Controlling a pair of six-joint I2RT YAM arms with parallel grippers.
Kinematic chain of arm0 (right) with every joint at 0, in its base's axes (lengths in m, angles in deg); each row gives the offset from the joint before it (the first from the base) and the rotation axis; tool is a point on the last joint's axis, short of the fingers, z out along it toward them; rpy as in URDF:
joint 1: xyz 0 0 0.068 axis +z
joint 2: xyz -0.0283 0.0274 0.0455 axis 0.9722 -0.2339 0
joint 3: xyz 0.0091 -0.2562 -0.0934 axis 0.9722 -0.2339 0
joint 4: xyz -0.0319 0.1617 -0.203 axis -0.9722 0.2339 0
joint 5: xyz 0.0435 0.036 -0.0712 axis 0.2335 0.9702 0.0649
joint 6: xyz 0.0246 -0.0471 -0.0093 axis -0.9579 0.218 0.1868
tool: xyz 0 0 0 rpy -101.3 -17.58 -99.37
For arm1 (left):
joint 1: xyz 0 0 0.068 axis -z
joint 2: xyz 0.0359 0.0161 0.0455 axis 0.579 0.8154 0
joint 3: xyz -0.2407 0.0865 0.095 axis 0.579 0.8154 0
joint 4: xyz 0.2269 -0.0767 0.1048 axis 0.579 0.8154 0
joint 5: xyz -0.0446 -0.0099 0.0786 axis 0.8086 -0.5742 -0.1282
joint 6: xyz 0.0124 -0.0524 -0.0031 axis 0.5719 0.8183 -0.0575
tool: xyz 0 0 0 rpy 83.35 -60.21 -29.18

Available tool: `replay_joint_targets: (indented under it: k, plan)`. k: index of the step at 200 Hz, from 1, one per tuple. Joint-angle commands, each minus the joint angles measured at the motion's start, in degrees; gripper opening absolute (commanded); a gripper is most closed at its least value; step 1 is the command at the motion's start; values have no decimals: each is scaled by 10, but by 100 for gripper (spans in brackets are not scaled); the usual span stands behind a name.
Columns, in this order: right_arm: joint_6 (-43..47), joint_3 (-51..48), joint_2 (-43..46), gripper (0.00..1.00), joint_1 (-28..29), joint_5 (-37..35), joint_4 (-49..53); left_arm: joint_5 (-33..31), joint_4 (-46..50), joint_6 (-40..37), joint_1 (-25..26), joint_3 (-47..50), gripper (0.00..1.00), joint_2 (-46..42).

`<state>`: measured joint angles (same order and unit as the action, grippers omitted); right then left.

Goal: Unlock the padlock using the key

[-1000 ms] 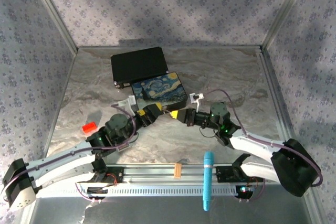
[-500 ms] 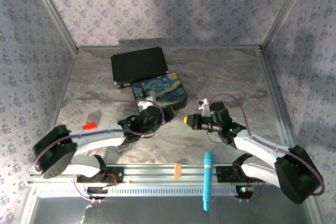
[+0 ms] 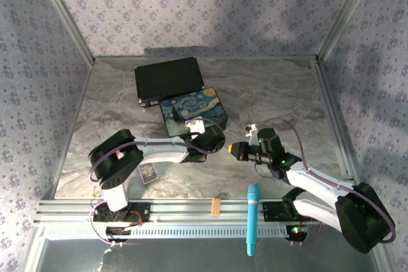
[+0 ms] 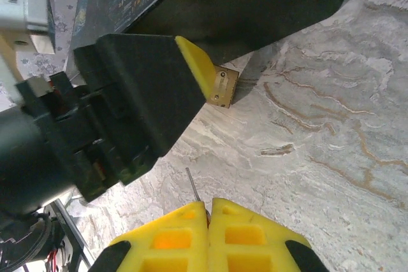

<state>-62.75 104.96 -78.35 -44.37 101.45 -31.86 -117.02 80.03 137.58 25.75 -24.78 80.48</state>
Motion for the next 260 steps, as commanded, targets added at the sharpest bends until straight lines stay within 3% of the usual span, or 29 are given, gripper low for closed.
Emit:
replay_joint_targets:
  k: [1, 30, 58, 70, 85, 129, 158, 176, 197, 221, 240, 260]
  plan:
    - [3, -8, 20, 0, -5, -6, 12, -48, 106, 24, 6, -29, 70, 22]
    - [3, -12, 33, 0, -10, -6, 17, -32, 135, 14, 6, -38, 63, 42]
    - [3, -11, 33, 0, -12, -3, 16, -27, 82, 1, 13, 10, 56, 17]
    - [3, -12, 33, 0, -11, -3, 14, -13, 51, -6, 13, 31, 40, 11]
    - [5, -13, 32, 0, -12, -3, 12, 2, 1, -21, 9, 54, 37, 8]
    - [0, -15, 33, 0, -13, -2, 7, 5, -77, -41, 1, 105, 43, -31]
    - [-2, -19, 22, 0, -13, -4, -4, 4, -170, -68, -17, 169, 68, -67]
    - [-3, -18, 7, 0, -13, 1, -15, 58, -275, -81, -41, 201, 69, -51]
    - [-1, -12, -7, 0, -13, 5, -19, 74, -333, -109, -40, 193, 69, -20]
    - [-3, -11, -12, 0, -12, 4, -25, 22, -242, -101, -24, 143, 69, -5]
    - [-3, -12, -15, 0, -12, 1, -28, -24, -120, -37, -22, 104, 56, 17]
    - [-7, -12, -17, 0, -11, 2, -32, -58, -54, 6, -25, 86, 53, 44]
